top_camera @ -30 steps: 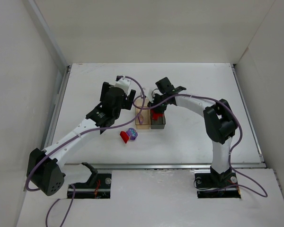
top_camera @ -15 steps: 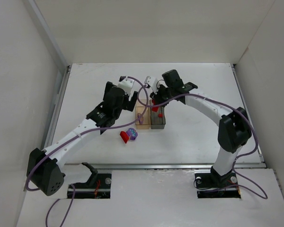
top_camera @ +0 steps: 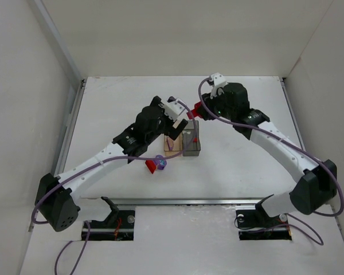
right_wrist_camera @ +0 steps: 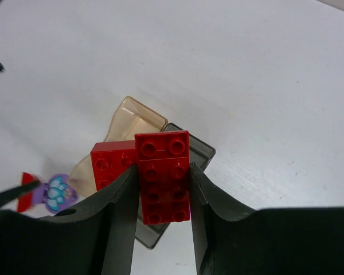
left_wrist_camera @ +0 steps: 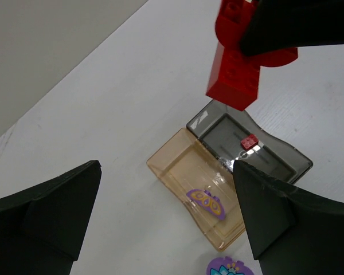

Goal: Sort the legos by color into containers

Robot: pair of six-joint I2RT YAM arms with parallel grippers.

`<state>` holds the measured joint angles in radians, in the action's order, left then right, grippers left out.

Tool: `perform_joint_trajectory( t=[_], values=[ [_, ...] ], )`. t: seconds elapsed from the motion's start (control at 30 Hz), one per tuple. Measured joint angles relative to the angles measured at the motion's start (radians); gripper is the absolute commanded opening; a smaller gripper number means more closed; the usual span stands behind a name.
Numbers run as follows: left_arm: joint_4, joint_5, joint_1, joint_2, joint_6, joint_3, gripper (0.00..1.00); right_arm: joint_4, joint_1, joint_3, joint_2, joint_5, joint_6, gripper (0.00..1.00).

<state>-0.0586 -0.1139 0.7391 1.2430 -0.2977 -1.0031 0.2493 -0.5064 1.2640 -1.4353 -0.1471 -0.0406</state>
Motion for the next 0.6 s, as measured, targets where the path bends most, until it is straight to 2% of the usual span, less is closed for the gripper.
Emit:
perform_joint_trajectory(
  t=[0.3,0.5,0.6],
  values=[
    [-0.092,0.051,0.055,0.035,-0.124,-0.006,0.98,-0.019,-0.012,-0.153,0.215,0.116,-0.260,0.00],
    [-0.141,0.153,0.081,0.035,-0.182,-0.005,0.82,-0.015,-0.059,-0.204,0.312,0.166,-0.366,0.00],
    [-0.160,0.205,0.092,0.035,-0.218,0.001,0.79,-0.015,-0.084,-0.219,0.321,0.175,-0.406,0.00]
  ],
)
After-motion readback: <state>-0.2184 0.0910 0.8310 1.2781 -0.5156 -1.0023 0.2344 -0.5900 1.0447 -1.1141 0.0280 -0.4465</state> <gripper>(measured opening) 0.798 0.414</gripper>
